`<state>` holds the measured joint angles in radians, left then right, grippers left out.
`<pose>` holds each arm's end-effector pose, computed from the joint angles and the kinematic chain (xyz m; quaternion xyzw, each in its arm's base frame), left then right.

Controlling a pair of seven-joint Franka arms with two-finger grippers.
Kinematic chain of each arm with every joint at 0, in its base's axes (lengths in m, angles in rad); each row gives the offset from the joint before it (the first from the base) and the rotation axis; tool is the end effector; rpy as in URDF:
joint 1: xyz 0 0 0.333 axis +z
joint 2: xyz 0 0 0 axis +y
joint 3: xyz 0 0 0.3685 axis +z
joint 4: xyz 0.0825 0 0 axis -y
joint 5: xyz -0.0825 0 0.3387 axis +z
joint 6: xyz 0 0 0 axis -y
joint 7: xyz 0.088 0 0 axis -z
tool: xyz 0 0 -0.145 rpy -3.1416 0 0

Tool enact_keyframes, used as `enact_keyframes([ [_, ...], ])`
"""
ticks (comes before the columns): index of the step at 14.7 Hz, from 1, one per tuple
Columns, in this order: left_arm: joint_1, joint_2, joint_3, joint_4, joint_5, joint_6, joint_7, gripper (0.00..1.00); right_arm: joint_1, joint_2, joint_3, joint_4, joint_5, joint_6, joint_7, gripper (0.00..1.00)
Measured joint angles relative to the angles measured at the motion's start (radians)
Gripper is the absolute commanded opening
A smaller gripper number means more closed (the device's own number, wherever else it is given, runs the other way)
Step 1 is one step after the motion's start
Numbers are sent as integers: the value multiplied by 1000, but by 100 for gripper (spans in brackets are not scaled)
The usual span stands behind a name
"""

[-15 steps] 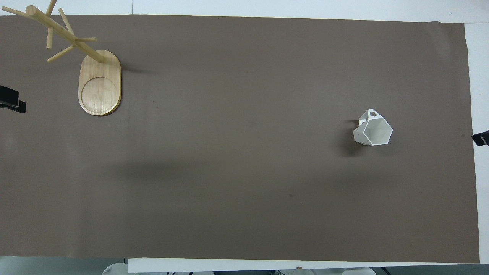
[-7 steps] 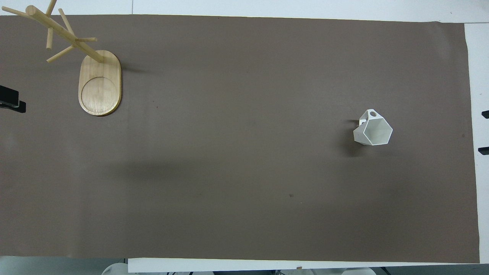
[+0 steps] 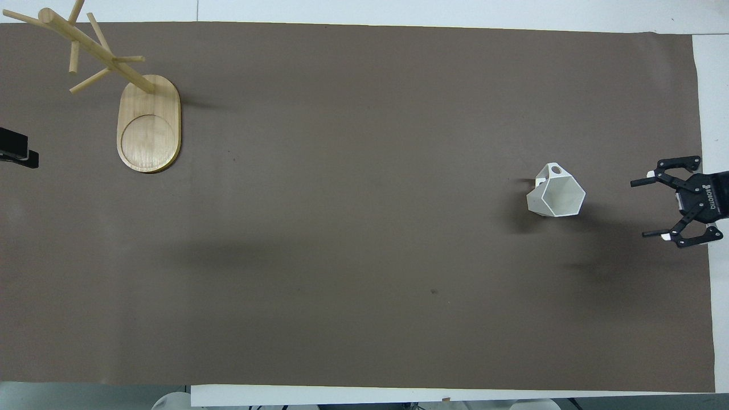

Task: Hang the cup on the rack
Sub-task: 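Reach the open right gripper toward the white faceted mug, then close the right gripper on the white mug's body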

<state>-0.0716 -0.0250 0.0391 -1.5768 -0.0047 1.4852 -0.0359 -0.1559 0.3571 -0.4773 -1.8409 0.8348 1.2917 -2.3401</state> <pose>0.4882 -0.0163 0.6418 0.9994 0.0016 -0.0334 0.0017 0.4850 -0.1739 0.4002 -0.6274 -0.5938 -0.2941 0.4091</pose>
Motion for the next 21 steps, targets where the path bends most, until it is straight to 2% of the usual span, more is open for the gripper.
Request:
enact_keyframes([
  [3,0,0,0,0,0,0,0,100,-71,153,22,17,114,-65,-141,100],
  [5,0,0,0,0,0,0,0,100,-132,253,113,73,169,-94,-196,100],
  [7,0,0,0,0,0,0,0,100,-145,313,162,116,184,-97,-233,100],
  [14,0,0,0,0,0,0,0,100,-137,334,192,138,229,-105,-264,100],
  [21,0,0,0,0,0,0,0,100,-110,339,194,106,236,-63,-337,100],
])
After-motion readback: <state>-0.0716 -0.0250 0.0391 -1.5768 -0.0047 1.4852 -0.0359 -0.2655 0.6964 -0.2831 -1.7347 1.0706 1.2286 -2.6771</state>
